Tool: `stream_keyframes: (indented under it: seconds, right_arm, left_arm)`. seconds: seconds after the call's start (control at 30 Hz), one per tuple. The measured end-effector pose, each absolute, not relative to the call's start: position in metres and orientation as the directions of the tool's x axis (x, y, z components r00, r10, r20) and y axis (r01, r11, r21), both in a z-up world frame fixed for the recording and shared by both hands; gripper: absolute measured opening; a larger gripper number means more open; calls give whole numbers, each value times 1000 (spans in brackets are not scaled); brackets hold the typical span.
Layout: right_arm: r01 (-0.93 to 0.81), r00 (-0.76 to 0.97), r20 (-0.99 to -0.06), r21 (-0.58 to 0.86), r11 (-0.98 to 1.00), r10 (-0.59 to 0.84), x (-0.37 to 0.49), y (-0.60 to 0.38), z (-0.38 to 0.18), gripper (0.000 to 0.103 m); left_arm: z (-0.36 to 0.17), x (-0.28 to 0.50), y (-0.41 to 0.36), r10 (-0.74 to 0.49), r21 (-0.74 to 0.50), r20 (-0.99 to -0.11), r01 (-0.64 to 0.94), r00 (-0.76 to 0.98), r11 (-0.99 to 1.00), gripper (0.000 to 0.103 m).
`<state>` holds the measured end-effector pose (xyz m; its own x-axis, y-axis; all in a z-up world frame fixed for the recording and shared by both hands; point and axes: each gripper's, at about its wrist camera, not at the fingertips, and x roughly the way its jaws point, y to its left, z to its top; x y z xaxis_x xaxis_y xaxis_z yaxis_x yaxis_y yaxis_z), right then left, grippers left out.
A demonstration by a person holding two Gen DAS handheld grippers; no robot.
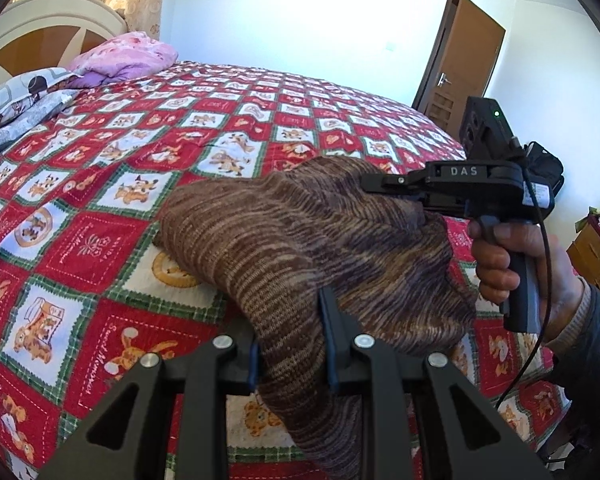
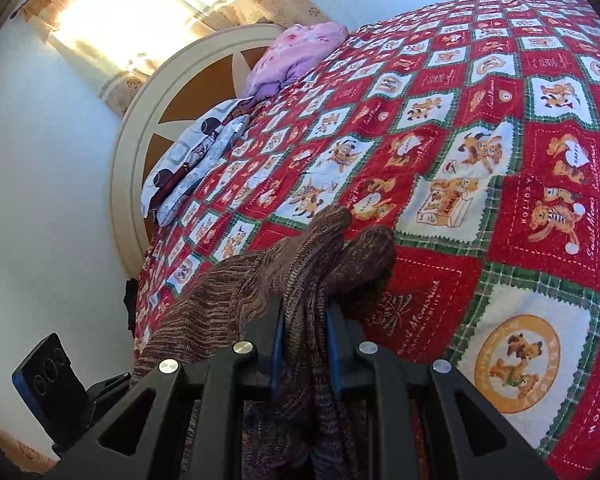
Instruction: Fold small clothes
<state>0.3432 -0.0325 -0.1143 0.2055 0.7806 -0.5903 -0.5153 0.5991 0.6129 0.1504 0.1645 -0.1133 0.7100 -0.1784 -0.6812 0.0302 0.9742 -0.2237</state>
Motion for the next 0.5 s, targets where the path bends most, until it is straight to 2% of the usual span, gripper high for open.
stream_keyframes:
  seconds: [0.3, 0.5]
  right_arm:
    - [-484, 211, -628, 599, 638, 749, 353, -33, -136, 19]
    - [-466, 224, -652, 581, 667, 724, 360, -30, -149, 19]
  left_arm:
    - [-136, 156, 166, -162, -208, -708, 15, 687, 978, 27]
    - [-143, 157, 167, -150, -205, -716, 0, 682, 979, 33]
